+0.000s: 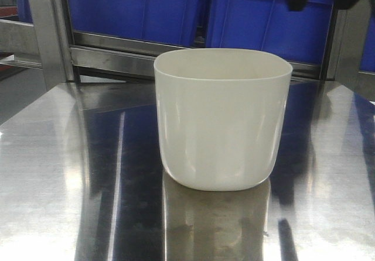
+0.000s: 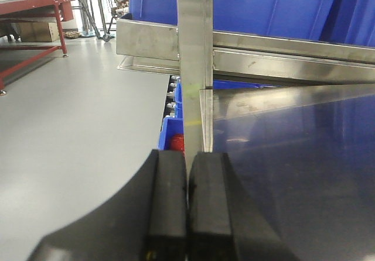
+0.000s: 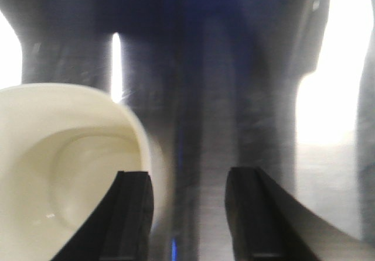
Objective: Move white bin to right shelf second layer
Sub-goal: 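Lower the right gripper onto the white bin's rim and close it, then lift the white bin off the table with the right gripper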
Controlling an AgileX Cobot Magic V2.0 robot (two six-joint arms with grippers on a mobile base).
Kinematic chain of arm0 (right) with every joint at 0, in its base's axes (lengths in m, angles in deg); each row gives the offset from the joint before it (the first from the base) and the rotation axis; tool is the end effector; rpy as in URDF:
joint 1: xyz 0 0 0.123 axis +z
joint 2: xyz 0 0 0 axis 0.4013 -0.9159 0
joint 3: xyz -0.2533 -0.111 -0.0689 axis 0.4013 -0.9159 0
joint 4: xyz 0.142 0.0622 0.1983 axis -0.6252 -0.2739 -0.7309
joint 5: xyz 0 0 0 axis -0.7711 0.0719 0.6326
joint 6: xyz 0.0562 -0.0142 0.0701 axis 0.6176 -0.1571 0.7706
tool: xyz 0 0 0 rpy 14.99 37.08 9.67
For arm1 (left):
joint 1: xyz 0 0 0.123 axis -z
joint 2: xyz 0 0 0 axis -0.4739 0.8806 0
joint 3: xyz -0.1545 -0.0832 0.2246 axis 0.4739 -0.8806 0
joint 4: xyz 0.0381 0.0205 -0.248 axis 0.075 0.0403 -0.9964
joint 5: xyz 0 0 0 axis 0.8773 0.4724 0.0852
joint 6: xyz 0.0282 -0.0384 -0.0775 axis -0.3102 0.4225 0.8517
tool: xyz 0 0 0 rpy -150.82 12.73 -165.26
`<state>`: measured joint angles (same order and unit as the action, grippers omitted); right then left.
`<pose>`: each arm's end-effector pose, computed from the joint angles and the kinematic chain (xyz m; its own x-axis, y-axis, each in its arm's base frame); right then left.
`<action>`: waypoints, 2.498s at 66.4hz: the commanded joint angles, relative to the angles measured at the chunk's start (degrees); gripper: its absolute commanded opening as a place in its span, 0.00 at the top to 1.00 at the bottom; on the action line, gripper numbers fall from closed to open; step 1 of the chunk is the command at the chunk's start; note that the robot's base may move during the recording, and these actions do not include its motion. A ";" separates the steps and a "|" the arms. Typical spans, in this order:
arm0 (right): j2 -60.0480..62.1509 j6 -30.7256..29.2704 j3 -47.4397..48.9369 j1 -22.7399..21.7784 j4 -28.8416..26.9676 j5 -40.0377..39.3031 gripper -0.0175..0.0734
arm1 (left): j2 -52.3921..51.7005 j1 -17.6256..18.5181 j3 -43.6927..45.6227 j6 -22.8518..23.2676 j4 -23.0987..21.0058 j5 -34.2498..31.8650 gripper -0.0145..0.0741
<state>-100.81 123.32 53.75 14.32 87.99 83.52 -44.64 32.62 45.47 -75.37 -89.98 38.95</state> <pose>0.2389 0.1527 0.3562 -0.8071 0.0573 -0.5876 -0.0070 0.9943 0.1066 0.0559 -0.0043 0.1989 -0.0457 0.0191 -0.9988 0.0763 0.9970 0.0156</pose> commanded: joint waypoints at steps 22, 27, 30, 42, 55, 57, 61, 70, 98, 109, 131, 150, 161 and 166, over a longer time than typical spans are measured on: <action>-1.80 0.27 2.88 0.76 -1.51 -0.31 0.36 | -0.92 0.19 -2.11 0.17 0.00 -4.93 0.74; -1.93 0.27 2.88 1.40 -1.51 -0.31 0.36 | -0.92 0.19 -2.11 0.17 0.00 -4.93 0.74; -2.08 0.27 2.88 1.46 -1.51 -0.38 0.36 | -0.92 0.19 -2.11 0.17 0.00 -4.93 0.74; -4.48 0.27 2.88 1.39 -1.51 -0.38 0.36 | -0.92 0.19 -2.11 0.17 0.00 -4.93 0.74; -7.35 -0.57 2.88 1.12 -1.56 -2.18 0.36 | -0.92 0.19 -2.11 0.17 0.00 -4.93 0.74; -7.63 -0.92 2.88 1.12 -1.62 -2.04 0.36 | -0.92 0.19 -2.11 0.17 0.00 -4.93 0.74; -7.99 -1.02 2.82 1.12 -1.68 -2.21 0.36 | -0.92 0.19 -2.11 0.17 0.00 -4.93 0.74; -8.38 -1.34 2.77 0.03 -3.30 -3.07 0.39 | -0.92 0.19 -2.11 0.17 0.00 -4.93 0.74; -9.53 -3.35 1.50 -2.16 -4.51 -3.66 0.48 | -0.92 0.19 -2.11 0.17 0.00 -4.93 0.74; -9.96 -3.35 -0.63 -2.16 -5.65 -4.83 0.48 | -0.92 0.19 -2.11 0.17 0.00 -4.93 0.74; -9.96 -3.35 -0.70 -2.16 -7.17 -6.06 0.56 | -0.92 0.19 -2.11 0.17 0.00 -4.93 0.74; -7.80 -3.71 -0.70 -2.16 -5.01 -5.78 0.75 | -0.92 0.19 -2.11 0.17 0.00 -4.93 0.74; -3.63 -8.29 -1.43 -3.49 -3.21 -5.76 0.75 | -0.92 0.19 -2.11 0.17 0.00 -4.93 0.74; -1.26 -9.75 -2.39 -5.18 -3.83 -6.66 0.75 | -0.92 0.19 -2.11 0.17 0.00 -4.93 0.74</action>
<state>-107.02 115.84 50.58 11.03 82.39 79.42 -44.64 32.62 45.47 -75.37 -89.98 38.95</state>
